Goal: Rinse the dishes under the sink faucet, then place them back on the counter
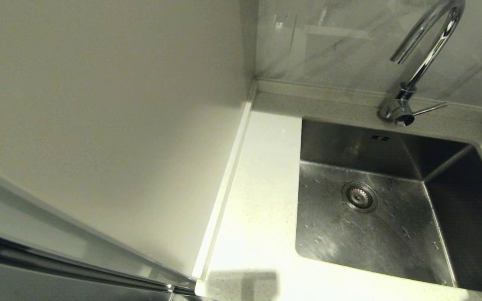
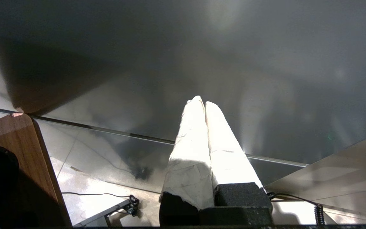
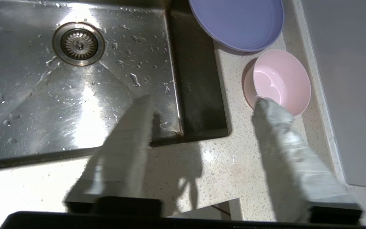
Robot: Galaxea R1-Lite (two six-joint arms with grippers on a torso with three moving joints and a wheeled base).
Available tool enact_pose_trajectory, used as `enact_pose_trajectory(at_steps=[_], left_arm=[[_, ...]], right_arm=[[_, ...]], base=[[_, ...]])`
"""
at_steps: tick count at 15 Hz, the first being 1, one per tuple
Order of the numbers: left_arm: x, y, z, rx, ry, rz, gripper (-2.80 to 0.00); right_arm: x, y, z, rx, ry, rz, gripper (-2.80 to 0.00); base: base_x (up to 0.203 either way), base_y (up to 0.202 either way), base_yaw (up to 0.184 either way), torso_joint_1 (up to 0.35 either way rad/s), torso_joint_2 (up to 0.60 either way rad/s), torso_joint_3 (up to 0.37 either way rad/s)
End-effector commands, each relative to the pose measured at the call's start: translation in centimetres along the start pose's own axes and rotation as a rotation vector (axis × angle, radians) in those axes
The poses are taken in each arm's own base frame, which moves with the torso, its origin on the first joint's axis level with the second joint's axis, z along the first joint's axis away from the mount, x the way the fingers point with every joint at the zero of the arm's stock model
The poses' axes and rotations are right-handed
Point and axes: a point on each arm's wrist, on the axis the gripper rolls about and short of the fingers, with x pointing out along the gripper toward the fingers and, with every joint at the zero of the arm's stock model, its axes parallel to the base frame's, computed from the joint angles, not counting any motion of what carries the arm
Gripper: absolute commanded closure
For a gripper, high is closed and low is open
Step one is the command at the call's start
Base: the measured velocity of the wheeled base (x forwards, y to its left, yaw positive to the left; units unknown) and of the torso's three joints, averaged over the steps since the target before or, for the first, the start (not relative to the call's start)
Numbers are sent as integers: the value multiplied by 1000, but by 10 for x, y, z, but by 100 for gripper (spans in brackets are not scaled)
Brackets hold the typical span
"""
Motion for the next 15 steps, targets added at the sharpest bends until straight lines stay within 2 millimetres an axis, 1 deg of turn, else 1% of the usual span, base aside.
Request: enact_pose_trajectory(at_steps=[1, 5, 6, 8, 11, 13, 15], left_arm=[[0, 0, -1, -1, 2, -1, 0], [0, 0, -1, -1, 3, 0, 0], [0, 0, -1, -1, 2, -1, 0], [0, 0, -1, -1, 3, -1, 0], [0, 0, -1, -1, 2, 0, 0], [0, 0, 0, -1, 1, 0, 0], [0, 0, -1, -1, 2, 0, 0]], right_arm=[[-11, -5, -4, 0, -41, 20, 0], [-25, -12, -13, 17, -104, 35, 0], [-27, -14, -19, 7, -112, 30, 0], [-26, -16, -38, -43, -99, -19, 0], [-36, -26, -60, -52, -142, -15, 0], [-38, -28, -66, -33, -135, -16, 0], [-47, -32, -76, -11, -162, -19, 0]], base=[[0, 0, 0, 0, 0, 0], [0, 0, 0, 0, 0, 0], [0, 0, 0, 0, 0, 0], [0, 0, 0, 0, 0, 0], [0, 0, 0, 0, 0, 0], [0, 0, 0, 0, 0, 0], [0, 0, 0, 0, 0, 0]])
